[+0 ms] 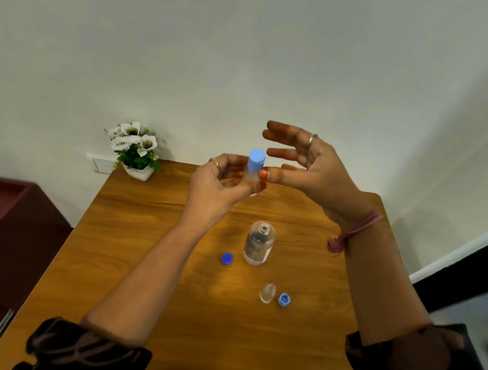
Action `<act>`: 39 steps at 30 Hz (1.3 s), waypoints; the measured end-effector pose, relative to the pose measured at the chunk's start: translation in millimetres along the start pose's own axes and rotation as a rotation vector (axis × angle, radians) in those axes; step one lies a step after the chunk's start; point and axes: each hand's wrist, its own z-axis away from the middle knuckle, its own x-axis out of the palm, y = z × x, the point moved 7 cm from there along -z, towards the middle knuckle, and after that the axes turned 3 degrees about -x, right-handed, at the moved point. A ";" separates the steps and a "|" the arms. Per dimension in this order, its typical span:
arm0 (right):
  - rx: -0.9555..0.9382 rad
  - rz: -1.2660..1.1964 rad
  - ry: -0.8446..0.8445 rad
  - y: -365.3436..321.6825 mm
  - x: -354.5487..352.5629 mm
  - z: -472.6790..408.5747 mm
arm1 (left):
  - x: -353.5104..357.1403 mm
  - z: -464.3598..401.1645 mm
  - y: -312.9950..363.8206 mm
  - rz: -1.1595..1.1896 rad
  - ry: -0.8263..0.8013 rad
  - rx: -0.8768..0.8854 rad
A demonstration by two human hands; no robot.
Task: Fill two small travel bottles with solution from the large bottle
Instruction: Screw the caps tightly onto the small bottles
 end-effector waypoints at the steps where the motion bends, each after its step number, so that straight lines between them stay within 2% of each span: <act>1: 0.009 -0.055 0.033 10.7 -1.3 5.9 | 0.3 3.8 -12.7 -0.017 -0.005 -0.019; 5: 0.116 -0.194 0.190 67.9 -4.3 34.3 | 2.9 23.9 -67.9 -0.120 -0.020 -0.144; 8: 0.233 -0.158 0.304 116.8 -6.1 59.0 | 8.0 41.5 -102.6 -0.195 -0.054 -0.200; 11: 0.355 -0.112 0.341 161.4 -0.8 85.6 | 12.6 58.7 -136.6 -0.236 -0.072 -0.255; 15: 0.483 -0.082 0.289 209.8 12.4 115.2 | 20.3 75.3 -178.1 -0.253 -0.092 -0.335; 21: 0.628 0.088 0.169 263.0 24.2 153.1 | 25.9 94.4 -225.3 -0.299 -0.119 -0.425; 24: 0.686 0.060 0.097 276.6 26.0 163.5 | 27.0 103.2 -243.3 -0.321 -0.116 -0.468; 39: 0.653 -0.037 -0.025 285.9 25.2 160.8 | 28.2 112.1 -272.0 -0.307 -0.048 -0.520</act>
